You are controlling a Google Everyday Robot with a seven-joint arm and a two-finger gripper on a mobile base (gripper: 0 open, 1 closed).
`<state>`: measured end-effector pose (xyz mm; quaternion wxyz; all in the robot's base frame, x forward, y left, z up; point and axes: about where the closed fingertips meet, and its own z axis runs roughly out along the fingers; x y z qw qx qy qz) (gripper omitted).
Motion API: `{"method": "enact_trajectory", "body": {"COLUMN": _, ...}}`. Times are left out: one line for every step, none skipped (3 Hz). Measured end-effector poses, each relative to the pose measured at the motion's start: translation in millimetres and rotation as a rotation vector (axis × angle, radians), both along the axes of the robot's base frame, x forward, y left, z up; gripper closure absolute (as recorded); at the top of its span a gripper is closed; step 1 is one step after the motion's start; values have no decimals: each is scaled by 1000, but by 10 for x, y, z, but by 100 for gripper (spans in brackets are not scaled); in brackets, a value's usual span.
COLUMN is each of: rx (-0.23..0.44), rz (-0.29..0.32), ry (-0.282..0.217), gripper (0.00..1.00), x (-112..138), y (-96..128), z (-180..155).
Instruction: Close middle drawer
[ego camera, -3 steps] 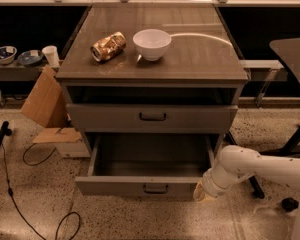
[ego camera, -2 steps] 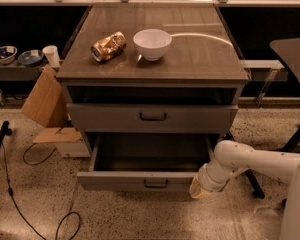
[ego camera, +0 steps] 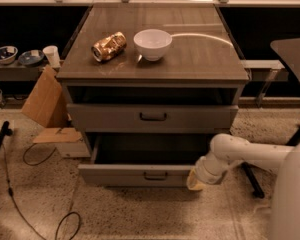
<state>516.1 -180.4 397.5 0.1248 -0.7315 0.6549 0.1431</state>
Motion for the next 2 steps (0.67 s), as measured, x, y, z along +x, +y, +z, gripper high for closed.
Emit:
{"method": "enact_trajectory", "body": {"rx": 0, "rz": -6, "ry": -1, "gripper": 100, "x": 27, "y": -4, "z": 2}}
{"method": "enact_trajectory", "body": {"rx": 4, "rz": -55, "ry": -5, "gripper": 100, "x": 277, "y": -33, "z": 18}}
